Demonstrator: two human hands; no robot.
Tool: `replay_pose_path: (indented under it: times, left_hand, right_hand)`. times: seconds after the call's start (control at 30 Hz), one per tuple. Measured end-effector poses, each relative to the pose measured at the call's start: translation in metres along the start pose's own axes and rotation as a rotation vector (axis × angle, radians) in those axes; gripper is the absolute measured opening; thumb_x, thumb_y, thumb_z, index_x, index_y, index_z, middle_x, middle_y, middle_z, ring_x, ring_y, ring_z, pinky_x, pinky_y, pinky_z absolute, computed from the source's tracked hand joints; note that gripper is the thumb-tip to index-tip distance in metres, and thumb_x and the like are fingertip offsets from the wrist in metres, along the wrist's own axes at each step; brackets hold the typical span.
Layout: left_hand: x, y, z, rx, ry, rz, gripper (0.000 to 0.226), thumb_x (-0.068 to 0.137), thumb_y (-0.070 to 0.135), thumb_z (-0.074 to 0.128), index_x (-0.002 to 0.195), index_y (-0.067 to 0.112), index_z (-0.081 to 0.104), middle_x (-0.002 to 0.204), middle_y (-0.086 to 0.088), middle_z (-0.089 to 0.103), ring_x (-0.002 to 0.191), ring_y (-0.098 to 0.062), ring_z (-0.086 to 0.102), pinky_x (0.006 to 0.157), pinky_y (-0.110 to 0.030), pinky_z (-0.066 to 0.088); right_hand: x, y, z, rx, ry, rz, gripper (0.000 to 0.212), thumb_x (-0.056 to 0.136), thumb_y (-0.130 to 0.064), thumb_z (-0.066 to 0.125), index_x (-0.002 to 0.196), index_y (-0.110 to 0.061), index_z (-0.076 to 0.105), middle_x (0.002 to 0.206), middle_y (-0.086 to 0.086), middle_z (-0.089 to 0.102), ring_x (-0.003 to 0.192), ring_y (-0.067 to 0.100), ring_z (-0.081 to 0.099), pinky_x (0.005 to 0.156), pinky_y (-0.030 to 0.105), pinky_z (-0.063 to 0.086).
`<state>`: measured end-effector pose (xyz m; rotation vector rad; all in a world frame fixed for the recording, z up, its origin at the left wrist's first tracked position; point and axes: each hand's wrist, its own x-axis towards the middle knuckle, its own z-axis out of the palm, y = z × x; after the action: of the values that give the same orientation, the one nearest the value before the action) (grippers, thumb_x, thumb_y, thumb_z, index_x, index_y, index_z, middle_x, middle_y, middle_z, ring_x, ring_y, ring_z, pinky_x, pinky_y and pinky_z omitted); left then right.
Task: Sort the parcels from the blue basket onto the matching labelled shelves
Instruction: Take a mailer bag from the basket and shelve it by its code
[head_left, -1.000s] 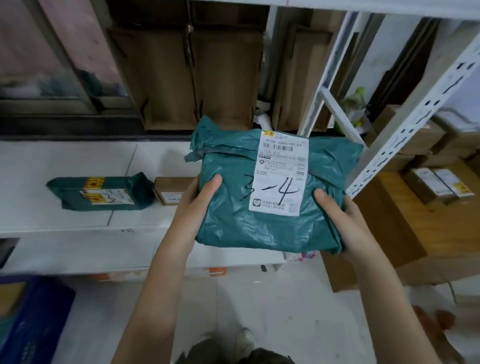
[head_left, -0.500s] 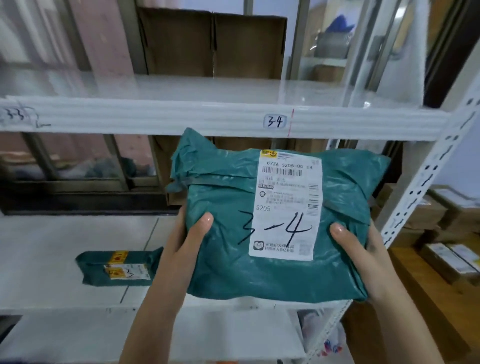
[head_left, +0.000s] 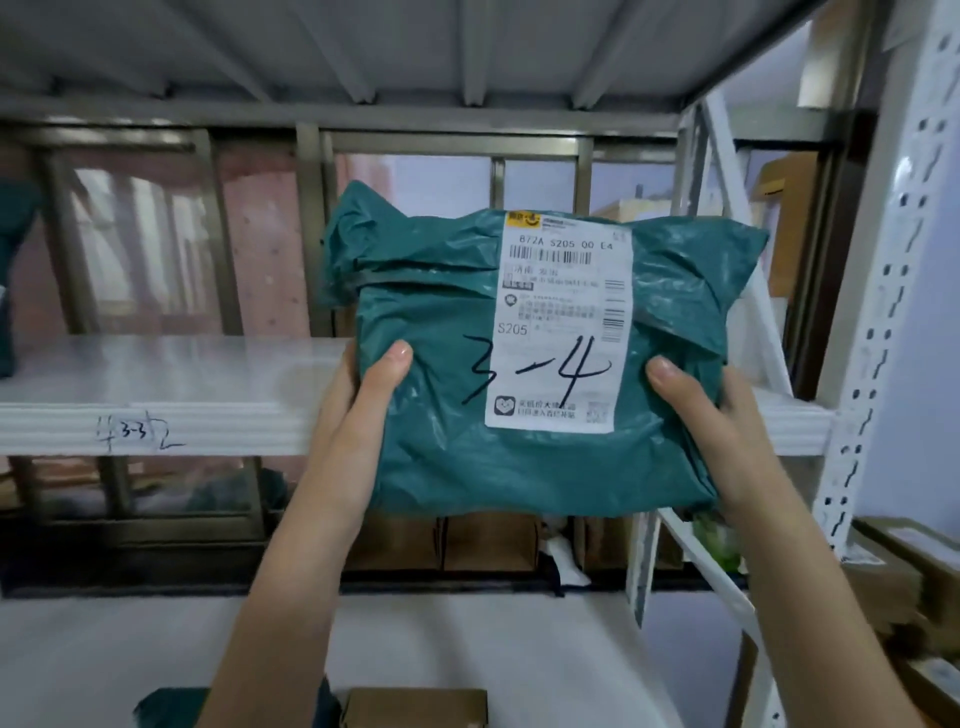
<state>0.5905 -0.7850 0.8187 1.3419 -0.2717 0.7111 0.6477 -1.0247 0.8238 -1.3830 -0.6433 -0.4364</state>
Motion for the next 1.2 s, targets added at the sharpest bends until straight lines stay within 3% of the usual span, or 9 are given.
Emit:
replay_pose_path:
  times: [0.1, 0.2, 0.3, 0.47, 0.57, 0.73, 0.9, 1.1, 1.2]
  left_hand:
    - [0.031, 0.007, 0.003, 0.014, -0.008, 0.055, 0.068, 0.071, 0.055, 0.066, 0.13, 0.024, 0.055, 0.122, 0.002, 0.066, 0.113, -0.017, 0.062, 0.099, -0.042, 0.047]
    - [0.057, 0.01, 0.007, 0.078, -0.028, 0.103, 0.046, 0.085, 0.044, 0.062, 0.128, 0.028, 0.052, 0.118, 0.008, 0.065, 0.105, -0.008, 0.064, 0.088, -0.024, 0.052]
    - [0.085, 0.006, 0.006, 0.16, -0.058, 0.093, 0.036, 0.091, 0.038, 0.053, 0.127, 0.031, 0.048, 0.11, 0.018, 0.062, 0.101, 0.001, 0.061, 0.078, -0.012, 0.05]
    - [0.111, -0.015, 0.0, 0.278, -0.177, 0.011, 0.053, 0.092, 0.037, 0.052, 0.142, 0.028, 0.037, 0.123, 0.015, 0.055, 0.116, -0.006, 0.053, 0.101, -0.025, 0.041]
    - [0.118, -0.029, 0.001, 0.295, -0.201, -0.042, 0.049, 0.094, 0.033, 0.051, 0.141, 0.028, 0.038, 0.122, 0.016, 0.055, 0.116, -0.006, 0.052, 0.099, -0.023, 0.04]
    - [0.125, -0.045, -0.002, 0.265, -0.237, -0.117, 0.052, 0.091, 0.032, 0.053, 0.14, 0.028, 0.038, 0.117, 0.02, 0.057, 0.107, 0.002, 0.056, 0.09, -0.019, 0.046]
    - [0.135, -0.051, -0.001, 0.26, -0.272, -0.178, 0.056, 0.092, 0.034, 0.051, 0.144, 0.029, 0.03, 0.124, 0.015, 0.054, 0.115, -0.008, 0.054, 0.099, -0.027, 0.042]
    - [0.14, -0.056, -0.001, 0.272, -0.284, -0.202, 0.05, 0.091, 0.032, 0.052, 0.137, 0.034, 0.033, 0.119, 0.019, 0.054, 0.108, 0.0, 0.055, 0.089, -0.02, 0.046]
    - [0.136, -0.05, -0.003, 0.292, -0.289, -0.237, 0.049, 0.091, 0.028, 0.056, 0.137, 0.028, 0.039, 0.12, 0.015, 0.057, 0.11, -0.005, 0.057, 0.093, -0.025, 0.046]
  right_hand:
    - [0.03, -0.003, 0.002, -0.004, -0.004, -0.027, 0.069, 0.061, -0.054, 0.07, 0.122, -0.025, 0.055, 0.114, -0.003, 0.068, 0.101, 0.014, 0.067, 0.077, 0.021, 0.055]
    - [0.058, 0.0, 0.001, -0.085, -0.051, -0.019, 0.072, 0.068, -0.055, 0.073, 0.126, -0.022, 0.048, 0.115, -0.007, 0.063, 0.099, 0.007, 0.064, 0.073, 0.015, 0.054]
    - [0.085, 0.008, -0.002, -0.141, -0.089, -0.016, 0.072, 0.064, -0.051, 0.067, 0.127, -0.031, 0.04, 0.12, -0.011, 0.058, 0.109, 0.009, 0.059, 0.09, 0.03, 0.052]
    - [0.113, 0.03, -0.013, -0.202, -0.135, 0.006, 0.073, 0.068, -0.045, 0.069, 0.131, -0.029, 0.038, 0.123, -0.007, 0.055, 0.11, 0.008, 0.058, 0.09, 0.029, 0.051]
    - [0.118, 0.045, -0.017, -0.24, -0.194, 0.073, 0.067, 0.079, -0.03, 0.07, 0.136, -0.021, 0.036, 0.115, -0.013, 0.056, 0.097, -0.005, 0.056, 0.074, 0.014, 0.051]
    - [0.122, 0.068, -0.024, -0.308, -0.261, 0.145, 0.063, 0.081, -0.022, 0.07, 0.134, -0.021, 0.036, 0.111, -0.014, 0.055, 0.093, -0.007, 0.055, 0.063, 0.004, 0.048]
    - [0.134, 0.067, -0.027, -0.382, -0.324, 0.167, 0.072, 0.077, -0.029, 0.072, 0.138, -0.021, 0.034, 0.125, -0.007, 0.056, 0.109, 0.009, 0.058, 0.089, 0.022, 0.05]
    - [0.134, 0.073, -0.032, -0.453, -0.345, 0.196, 0.064, 0.082, -0.026, 0.069, 0.135, -0.027, 0.032, 0.107, -0.022, 0.054, 0.092, -0.009, 0.055, 0.064, -0.001, 0.045]
    - [0.127, 0.064, -0.035, -0.484, -0.367, 0.249, 0.08, 0.075, -0.042, 0.071, 0.141, -0.021, 0.031, 0.117, -0.016, 0.058, 0.1, -0.005, 0.059, 0.082, 0.011, 0.051]
